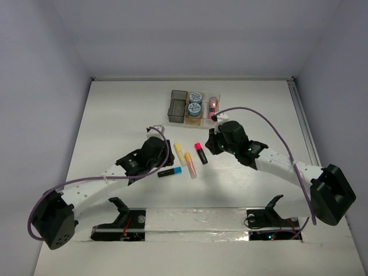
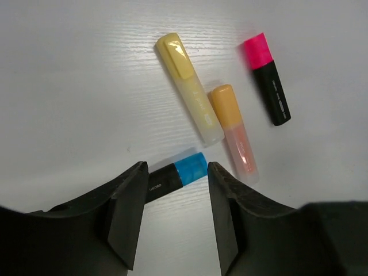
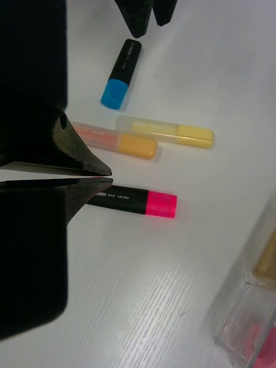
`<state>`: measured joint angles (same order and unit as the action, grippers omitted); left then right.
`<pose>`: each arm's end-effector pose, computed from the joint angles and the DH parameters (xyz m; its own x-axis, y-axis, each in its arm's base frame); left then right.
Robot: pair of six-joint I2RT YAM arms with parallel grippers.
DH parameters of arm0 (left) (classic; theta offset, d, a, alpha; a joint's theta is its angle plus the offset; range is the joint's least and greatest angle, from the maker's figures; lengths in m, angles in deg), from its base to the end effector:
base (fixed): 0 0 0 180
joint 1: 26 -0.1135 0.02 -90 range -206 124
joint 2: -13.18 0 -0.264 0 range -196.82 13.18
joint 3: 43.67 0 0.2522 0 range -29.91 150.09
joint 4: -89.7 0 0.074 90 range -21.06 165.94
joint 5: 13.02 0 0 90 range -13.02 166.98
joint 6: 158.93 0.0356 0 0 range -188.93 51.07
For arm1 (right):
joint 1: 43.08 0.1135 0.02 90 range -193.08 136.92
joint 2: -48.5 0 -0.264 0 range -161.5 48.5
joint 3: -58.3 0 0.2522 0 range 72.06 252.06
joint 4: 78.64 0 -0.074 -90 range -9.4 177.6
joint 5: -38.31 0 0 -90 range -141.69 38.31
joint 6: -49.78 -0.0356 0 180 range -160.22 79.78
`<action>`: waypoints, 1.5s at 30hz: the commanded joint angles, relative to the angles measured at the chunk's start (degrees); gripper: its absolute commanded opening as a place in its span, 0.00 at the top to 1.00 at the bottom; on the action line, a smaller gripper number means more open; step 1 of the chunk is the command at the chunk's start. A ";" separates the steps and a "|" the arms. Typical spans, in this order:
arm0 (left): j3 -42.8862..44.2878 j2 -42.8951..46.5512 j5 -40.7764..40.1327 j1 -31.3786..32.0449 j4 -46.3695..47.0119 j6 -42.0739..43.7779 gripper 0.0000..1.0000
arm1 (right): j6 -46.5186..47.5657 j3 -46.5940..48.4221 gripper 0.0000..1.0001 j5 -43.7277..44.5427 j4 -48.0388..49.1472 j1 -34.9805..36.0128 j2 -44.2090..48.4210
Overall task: Sort the stationery into containers
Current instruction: Move the pen to the center of the board, then pick up the pen from the center of the board.
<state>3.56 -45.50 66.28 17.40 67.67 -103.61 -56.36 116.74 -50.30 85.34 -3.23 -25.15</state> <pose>0.1650 -0.1469 0.2288 -0.6497 -0.1551 -0.7442 0.2346 0.8903 -0.3904 0.2176 0.1805 0.2438 -0.5560 -0.1021 -0.8249 -0.4894 0.8424 0.2256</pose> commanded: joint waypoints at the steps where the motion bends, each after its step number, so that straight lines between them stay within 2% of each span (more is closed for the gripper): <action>1: 3.69 -3.19 -1.95 2.12 -1.92 2.41 0.56 | 1.29 2.78 0.89 0.99 -0.29 0.93 -0.45; 4: 4.84 -7.06 -1.09 3.54 -2.28 4.25 0.52 | 1.29 1.81 0.89 0.81 0.24 0.93 0.96; 6: 5.90 -11.62 -0.02 4.94 -2.88 5.14 0.50 | 1.46 1.54 0.85 0.99 0.33 0.93 1.40; 9: 7.92 -16.89 -1.51 7.75 -5.17 6.02 0.50 | 1.64 1.46 0.64 0.55 0.59 0.93 1.49; 12: 8.36 -19.19 -5.28 8.89 -5.88 4.97 0.48 | 1.46 1.02 0.54 0.11 0.94 0.93 1.66; 16: 9.15 -19.98 -9.33 8.90 -7.28 4.97 0.44 | 1.29 1.10 0.52 -1.03 1.21 0.93 0.96; 21: 9.24 -23.84 -8.73 9.42 -8.60 3.92 0.44 | 1.11 1.02 0.50 -0.16 1.21 0.93 1.31; 22: 9.24 -24.20 -8.72 10.03 -9.04 3.48 0.44 | 1.03 1.10 0.49 -0.16 0.69 0.93 1.23; 23: 8.89 -24.55 -8.46 10.04 -9.22 3.04 0.45 | 1.02 1.19 0.42 0.02 0.51 0.93 1.31; 25: 8.28 -24.65 -7.23 10.04 -9.13 1.55 0.45 | 1.02 0.93 0.38 0.28 0.59 0.93 1.66; 30: 6.00 -19.74 -6.09 10.04 -8.34 -1.27 0.45 | 0.85 1.28 0.38 0.20 0.50 0.93 0.61; 34: 4.67 -19.11 -4.95 10.04 -7.63 -2.06 0.47 | 0.58 1.37 0.41 1.59 1.21 0.93 -0.44; 35: 4.50 -19.37 -5.03 10.04 -7.81 -2.24 0.48 | 0.58 1.72 0.41 1.51 1.21 0.93 -1.58; 38: 3.62 -20.25 -5.74 10.04 -6.41 -3.20 0.59 | 0.67 2.68 0.52 0.02 0.42 0.93 -3.52; 39: 3.79 -21.12 -6.08 10.04 -6.40 -3.20 0.68 | 0.67 2.77 0.64 0.28 0.33 0.93 -4.57; 41: 5.37 -22.53 -7.31 10.04 -7.54 -3.12 0.78 | 0.85 3.12 0.70 0.46 0.15 0.93 -5.63; 44: 6.08 -24.29 -9.07 10.04 -7.29 -3.20 0.91 | 1.02 4.00 0.63 -0.60 -0.72 0.93 -7.82; 45: 6.25 -24.47 -9.86 10.04 -7.11 -3.29 0.97 | 1.11 4.18 0.50 -0.42 -0.99 0.93 -8.26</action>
<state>9.25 -68.07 58.88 27.28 61.81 -106.08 -55.69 117.81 -50.23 84.07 -2.31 -32.80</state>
